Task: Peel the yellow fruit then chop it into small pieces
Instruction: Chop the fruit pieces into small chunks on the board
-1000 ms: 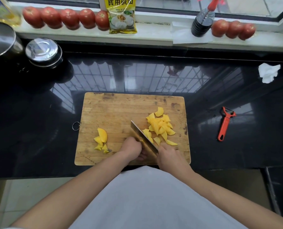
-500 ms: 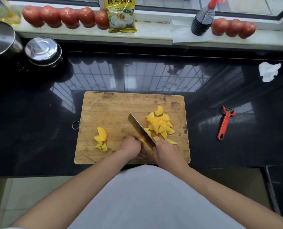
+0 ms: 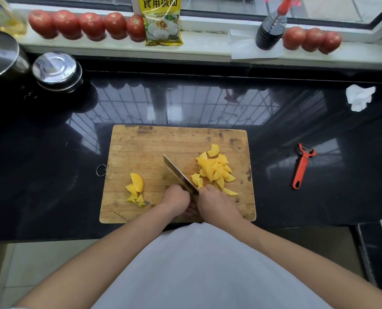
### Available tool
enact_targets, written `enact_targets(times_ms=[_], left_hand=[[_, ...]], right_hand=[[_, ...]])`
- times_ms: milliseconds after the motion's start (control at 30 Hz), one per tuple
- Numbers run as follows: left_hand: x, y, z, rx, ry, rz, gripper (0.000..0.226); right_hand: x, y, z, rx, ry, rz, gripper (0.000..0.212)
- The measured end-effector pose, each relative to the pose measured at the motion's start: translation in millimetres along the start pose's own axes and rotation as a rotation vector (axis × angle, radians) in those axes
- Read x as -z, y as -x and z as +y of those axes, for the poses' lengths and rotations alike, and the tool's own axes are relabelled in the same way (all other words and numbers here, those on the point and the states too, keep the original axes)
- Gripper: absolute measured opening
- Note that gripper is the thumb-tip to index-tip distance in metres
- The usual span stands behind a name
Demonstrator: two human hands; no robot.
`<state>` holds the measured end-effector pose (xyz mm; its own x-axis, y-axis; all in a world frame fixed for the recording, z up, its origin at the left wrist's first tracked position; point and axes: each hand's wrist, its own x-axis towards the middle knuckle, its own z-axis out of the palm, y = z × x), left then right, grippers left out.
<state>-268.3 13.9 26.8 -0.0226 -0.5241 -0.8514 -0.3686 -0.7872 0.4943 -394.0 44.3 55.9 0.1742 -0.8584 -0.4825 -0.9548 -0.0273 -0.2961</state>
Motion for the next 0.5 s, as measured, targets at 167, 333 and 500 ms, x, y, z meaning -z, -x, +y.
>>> enact_targets(times_ms=[167, 333, 500], left_hand=[[0, -1, -3, 0.018, 0.016, -0.022, 0.032], [0, -4, -1, 0.016, 0.016, -0.022, 0.032], [0, 1, 2, 0.009, 0.010, -0.036, 0.035]], right_hand=[[4, 8, 11, -0.043, -0.069, 0.052, 0.019], [2, 22, 20, 0.004, -0.009, 0.032, 0.020], [2, 23, 20, 0.008, 0.032, 0.006, 0.019]])
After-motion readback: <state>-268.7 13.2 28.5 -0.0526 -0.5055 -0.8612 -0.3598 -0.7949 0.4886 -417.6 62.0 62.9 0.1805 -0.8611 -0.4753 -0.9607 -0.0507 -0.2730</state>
